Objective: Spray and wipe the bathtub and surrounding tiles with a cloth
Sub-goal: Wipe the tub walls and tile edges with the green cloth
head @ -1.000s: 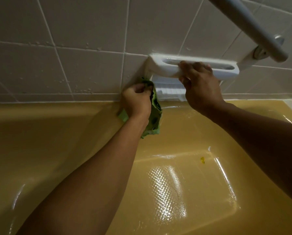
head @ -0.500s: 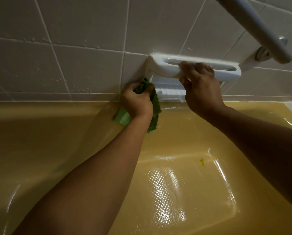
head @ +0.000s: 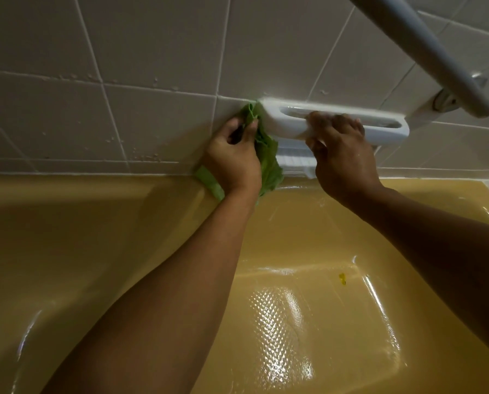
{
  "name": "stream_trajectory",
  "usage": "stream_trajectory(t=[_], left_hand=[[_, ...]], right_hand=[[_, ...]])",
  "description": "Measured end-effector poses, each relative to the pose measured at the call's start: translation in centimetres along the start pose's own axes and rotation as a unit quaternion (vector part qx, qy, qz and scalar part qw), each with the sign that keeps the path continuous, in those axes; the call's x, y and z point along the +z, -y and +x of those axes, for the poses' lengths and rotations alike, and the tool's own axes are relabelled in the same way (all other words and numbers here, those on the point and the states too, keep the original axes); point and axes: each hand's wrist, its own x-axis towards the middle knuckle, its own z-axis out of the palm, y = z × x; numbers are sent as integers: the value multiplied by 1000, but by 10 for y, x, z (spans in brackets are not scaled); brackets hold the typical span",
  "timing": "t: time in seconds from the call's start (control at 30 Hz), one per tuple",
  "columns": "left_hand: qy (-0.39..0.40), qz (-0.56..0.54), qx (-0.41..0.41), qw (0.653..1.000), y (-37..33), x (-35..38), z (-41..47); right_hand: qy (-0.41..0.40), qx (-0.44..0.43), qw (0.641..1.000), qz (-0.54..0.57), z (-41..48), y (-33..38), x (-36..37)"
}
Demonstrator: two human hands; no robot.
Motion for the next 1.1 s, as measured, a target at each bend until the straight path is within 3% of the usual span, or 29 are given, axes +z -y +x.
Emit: stream_trajectory(t=[0.17,0.27,0.37,0.4,0.47,0.5,0.6,0.67,0.93,1.1], left_hand=[[39,48,67,996,22,-3,-13],[96,190,154,965,37,-10,-12],[35,211,230,949,39,-10,-9],[31,202,229,952,42,-10,-8],[67,255,283,922,53,-9,-3],[73,255,284,921,66,-9,-1],[-8,181,233,955,89,-3,-5],[-39,190,228,954,93,3,-15],[100,255,220,936,88,-7,-41],[116,268,252,923,91,-22,-27]], right_hand=[[-15,0,1000,-3,0,0,3],[-16,1,1000,0,-1,0,3],[-21,-11,1000,-3,-1,-1,3],[-23,-13,1000,-4,-1,-1,4],[-32,-18,999,-6,-2,-3,6],[-38,-19,999,-7,-3,-4,7],[-41,-23,999,-9,-2,-6,10],[-38,-25,999,-12,-2,-6,11],[-18,-11,1000,-11,-1,-5,8],[-23,-18,999,-15,-2,-4,8]])
